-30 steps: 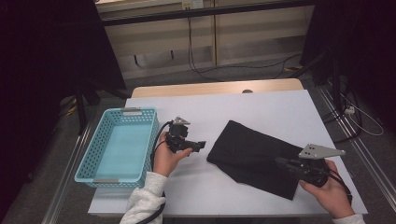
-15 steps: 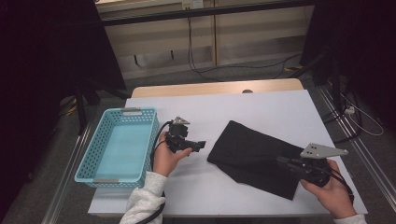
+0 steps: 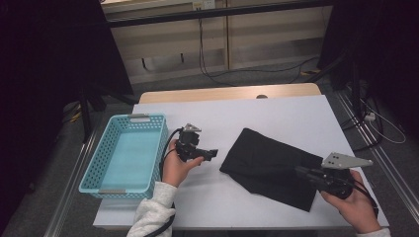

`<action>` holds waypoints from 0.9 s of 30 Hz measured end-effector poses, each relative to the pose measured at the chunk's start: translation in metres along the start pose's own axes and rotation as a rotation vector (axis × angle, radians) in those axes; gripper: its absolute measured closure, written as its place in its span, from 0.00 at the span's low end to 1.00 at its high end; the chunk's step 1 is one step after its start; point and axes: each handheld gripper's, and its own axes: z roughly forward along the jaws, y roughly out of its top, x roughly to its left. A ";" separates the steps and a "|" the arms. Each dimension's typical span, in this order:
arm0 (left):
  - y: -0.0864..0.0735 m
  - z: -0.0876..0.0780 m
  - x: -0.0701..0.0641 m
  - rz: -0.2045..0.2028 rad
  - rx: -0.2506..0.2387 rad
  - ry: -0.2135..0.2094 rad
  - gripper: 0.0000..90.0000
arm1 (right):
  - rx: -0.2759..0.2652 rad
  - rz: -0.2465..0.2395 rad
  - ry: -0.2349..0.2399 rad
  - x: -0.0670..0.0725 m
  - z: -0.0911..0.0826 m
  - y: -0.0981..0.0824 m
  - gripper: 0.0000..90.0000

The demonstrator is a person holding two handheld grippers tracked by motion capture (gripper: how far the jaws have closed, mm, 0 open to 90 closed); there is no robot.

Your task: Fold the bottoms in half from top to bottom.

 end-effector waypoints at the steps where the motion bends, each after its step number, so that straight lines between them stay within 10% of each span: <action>1: 0.000 0.000 0.000 0.001 -0.003 0.003 0.11 | 0.000 0.001 0.000 0.000 0.000 0.000 0.99; 27: 0.001 0.002 -0.001 0.004 -0.002 0.000 0.11 | -0.004 0.000 -0.003 0.000 -0.004 0.000 0.99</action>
